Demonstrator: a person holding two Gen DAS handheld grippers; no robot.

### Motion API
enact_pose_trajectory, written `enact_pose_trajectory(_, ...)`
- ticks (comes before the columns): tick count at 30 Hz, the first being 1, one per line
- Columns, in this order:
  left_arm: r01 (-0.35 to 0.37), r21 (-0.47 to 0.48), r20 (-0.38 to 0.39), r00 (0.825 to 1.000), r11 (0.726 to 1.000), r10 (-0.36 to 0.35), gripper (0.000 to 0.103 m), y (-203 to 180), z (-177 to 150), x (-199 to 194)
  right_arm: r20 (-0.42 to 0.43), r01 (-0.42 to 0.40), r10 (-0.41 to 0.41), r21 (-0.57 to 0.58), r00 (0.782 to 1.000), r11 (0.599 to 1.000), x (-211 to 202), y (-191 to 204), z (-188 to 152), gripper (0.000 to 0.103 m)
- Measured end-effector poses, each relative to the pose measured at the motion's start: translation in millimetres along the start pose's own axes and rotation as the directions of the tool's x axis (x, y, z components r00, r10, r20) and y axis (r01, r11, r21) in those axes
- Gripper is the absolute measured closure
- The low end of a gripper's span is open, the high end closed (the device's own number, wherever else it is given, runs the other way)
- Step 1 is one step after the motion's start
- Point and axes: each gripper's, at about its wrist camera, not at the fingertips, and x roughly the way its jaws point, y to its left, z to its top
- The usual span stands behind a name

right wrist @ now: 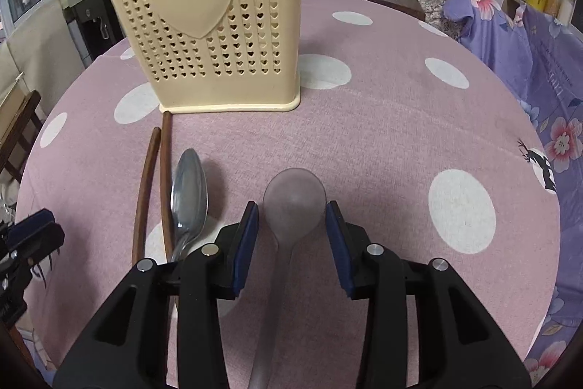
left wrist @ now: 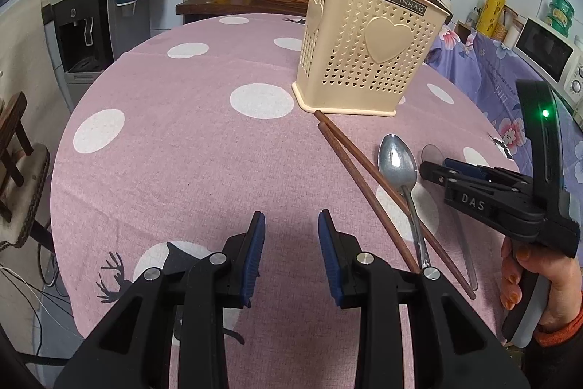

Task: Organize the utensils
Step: 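Close the right tool on the clear plastic spoon while the left tool grasps a brown chopstick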

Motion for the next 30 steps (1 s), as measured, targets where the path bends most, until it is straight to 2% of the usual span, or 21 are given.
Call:
enact_pose_trajectory(5,0.012,0.003,-0.014,1.000,1.000,-0.012,0.072,-5.0,9.4,7.7,-0.010,0.005,-0.005,0.007,1.000,1.000,2.9,-0.1,4.6,0.066)
enact_pose_trajectory(9,0.053,-0.025,-0.042,0.998,0.998,-0.054,0.072,-11.5,20.8,20.6,-0.009,-0.002,0.002,0.006,1.000,1.000,3.3,-2.4,4.6,0.066)
enact_pose_trajectory(12,0.061,-0.006,-0.051,0.997,0.998,-0.061,0.072,-23.9,28.2,30.2,-0.009,-0.004,0.004,0.011,1.000,1.000,3.2,-3.1,4.1,0.066)
enact_pose_trajectory(20,-0.015,0.041,-0.069,0.997,0.999,0.018,0.072,-42.3,35.2,54.9,0.001,-0.002,0.002,0.010,1.000,1.000,3.8,-5.3,2.9,0.066)
enact_pose_trajectory(30,-0.073,0.084,-0.092,0.993,0.994,0.081,0.072,-48.8,47.6,69.5,0.006,0.003,-0.003,0.012,1.000,1.000,3.5,-4.9,0.9,0.066)
